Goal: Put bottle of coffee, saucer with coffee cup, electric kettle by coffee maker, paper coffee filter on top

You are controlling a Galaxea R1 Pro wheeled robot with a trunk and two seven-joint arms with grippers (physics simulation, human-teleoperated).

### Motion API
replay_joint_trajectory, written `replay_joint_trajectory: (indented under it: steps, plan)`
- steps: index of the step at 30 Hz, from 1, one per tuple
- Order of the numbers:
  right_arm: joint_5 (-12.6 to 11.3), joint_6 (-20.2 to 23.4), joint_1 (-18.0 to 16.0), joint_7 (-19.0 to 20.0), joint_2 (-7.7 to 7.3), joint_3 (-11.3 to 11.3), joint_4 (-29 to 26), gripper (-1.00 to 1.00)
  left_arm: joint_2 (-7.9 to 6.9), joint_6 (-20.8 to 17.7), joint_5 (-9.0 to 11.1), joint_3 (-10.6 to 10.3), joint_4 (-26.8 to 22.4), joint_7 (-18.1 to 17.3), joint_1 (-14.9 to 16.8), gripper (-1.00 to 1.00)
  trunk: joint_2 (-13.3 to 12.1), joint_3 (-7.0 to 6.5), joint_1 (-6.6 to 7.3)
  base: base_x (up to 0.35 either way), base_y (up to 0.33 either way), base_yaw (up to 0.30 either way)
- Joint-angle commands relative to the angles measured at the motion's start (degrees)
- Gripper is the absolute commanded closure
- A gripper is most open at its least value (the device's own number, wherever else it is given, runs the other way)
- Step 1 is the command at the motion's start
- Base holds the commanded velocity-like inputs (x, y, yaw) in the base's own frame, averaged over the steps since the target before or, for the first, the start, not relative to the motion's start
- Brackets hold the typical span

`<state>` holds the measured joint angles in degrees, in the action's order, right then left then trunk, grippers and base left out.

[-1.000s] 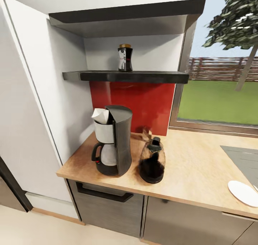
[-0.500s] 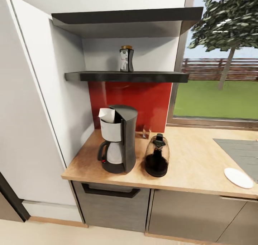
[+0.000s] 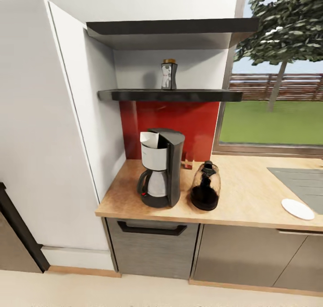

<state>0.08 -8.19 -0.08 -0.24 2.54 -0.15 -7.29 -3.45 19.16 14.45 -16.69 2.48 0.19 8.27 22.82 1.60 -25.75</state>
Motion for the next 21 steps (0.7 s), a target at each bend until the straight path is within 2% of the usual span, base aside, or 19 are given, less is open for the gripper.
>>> replay_joint_trajectory:
  steps: [1,2,6,11,13,16,21]
  plan:
    - [0.05,-0.14,-0.01,-0.03,-0.03,-0.01,-0.09,-1.00,-0.13,0.35,0.38,-0.45,0.18,0.05,0.10,-1.00,0.10,0.12,-0.03,-0.071,0.078,0.000]
    - [0.15,-0.14,-0.01,0.10,-0.10,0.16,-0.68,-1.00,-0.44,0.41,0.38,-0.38,0.16,0.05,0.13,-1.00,0.10,0.12,-0.03,-0.019,0.021,0.000]
    - [0.34,-0.16,-0.03,0.28,-0.14,0.23,-9.24,-1.00,-0.62,0.36,0.26,-0.46,0.17,0.44,0.13,-1.00,0.10,0.12,-0.03,-0.006,0.007,0.000]
    - [0.39,-0.34,-0.07,-0.01,0.00,0.24,-17.70,-1.00,-0.74,0.30,0.20,-0.59,0.23,3.13,0.09,-1.00,0.10,0.12,-0.03,-0.001,0.001,0.000]
    - [0.29,-0.39,-0.09,-0.03,0.14,0.24,-23.15,-1.00,-0.80,0.28,0.21,-0.61,0.24,5.07,0.03,-1.00,0.10,0.12,-0.03,0.000,0.000,0.000]
    - [0.17,-0.43,-0.09,-0.03,0.38,0.24,-28.72,-1.00,-0.84,0.27,0.24,-0.56,0.24,6.17,-0.46,-1.00,0.10,0.12,-0.03,0.000,0.000,0.000]
    - [0.11,-0.92,-0.10,-0.03,2.05,0.24,-39.44,-1.00,-0.78,0.26,0.30,-0.54,0.24,6.80,-1.29,-1.00,0.10,0.12,-0.03,0.000,0.000,0.000]
